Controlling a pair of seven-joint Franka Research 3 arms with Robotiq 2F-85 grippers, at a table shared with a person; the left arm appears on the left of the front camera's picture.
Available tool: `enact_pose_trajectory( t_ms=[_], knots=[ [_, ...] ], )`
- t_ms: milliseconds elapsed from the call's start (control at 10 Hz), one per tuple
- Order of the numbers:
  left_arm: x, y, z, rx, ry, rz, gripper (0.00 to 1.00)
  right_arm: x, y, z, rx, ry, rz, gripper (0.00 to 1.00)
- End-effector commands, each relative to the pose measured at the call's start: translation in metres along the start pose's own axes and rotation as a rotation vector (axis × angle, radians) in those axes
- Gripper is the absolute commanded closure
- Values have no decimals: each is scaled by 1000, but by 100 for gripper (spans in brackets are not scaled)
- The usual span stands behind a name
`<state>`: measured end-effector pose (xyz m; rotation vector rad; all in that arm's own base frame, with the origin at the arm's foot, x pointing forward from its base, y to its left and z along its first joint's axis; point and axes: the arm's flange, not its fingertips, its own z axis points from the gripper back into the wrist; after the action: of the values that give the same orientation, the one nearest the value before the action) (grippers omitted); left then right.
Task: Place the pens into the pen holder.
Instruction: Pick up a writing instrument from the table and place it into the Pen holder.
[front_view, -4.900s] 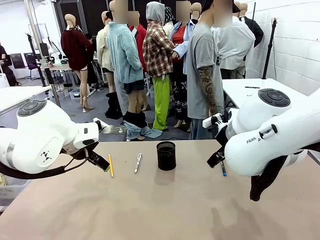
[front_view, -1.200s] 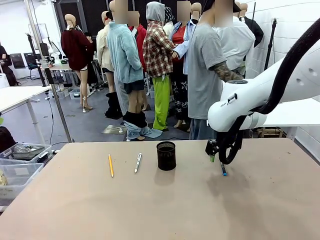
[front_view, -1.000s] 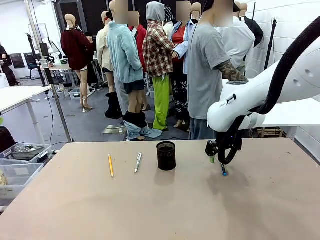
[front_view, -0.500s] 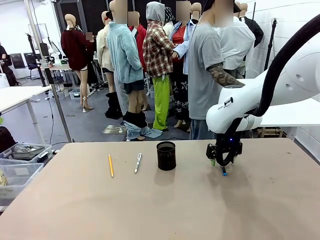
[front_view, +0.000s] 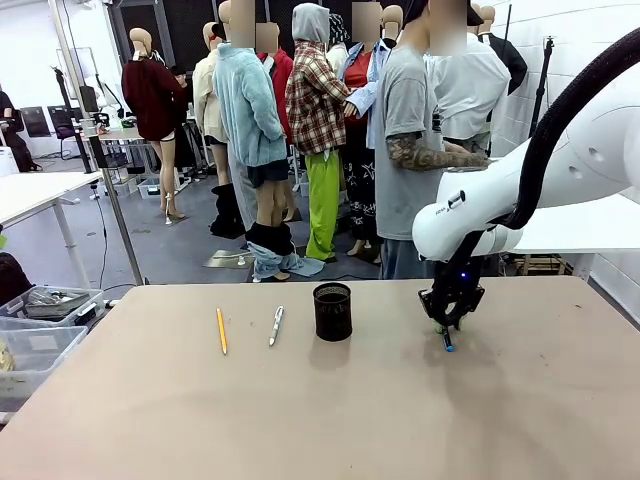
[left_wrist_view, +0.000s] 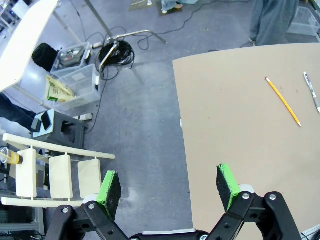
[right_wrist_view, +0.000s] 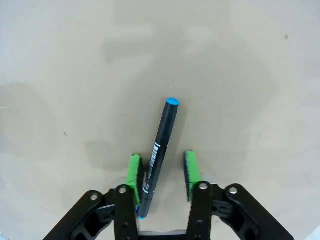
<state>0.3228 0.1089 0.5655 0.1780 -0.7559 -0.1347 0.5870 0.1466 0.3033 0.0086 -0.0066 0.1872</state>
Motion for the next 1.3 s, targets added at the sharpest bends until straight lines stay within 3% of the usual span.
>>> enact_pose_trajectory(
  t_ms=[0,300,500,900,1200],
  knots=[
    [1,0,-1,5,-10,14,0,12,13,-4,-62,48,-5,100],
    [1,0,-1,5,-10,14,0,20,20,-11,-98,111,-6,100],
    [1,0,-1,5,-10,14,0,20,18,-5,-30,87,119,100],
    [1,0,-1,5,-10,14,0,-7,4,79,209,-309,613,100],
    [1,0,-1,5,-10,14,0,-12,30,122,475,-674,954,100]
  ],
)
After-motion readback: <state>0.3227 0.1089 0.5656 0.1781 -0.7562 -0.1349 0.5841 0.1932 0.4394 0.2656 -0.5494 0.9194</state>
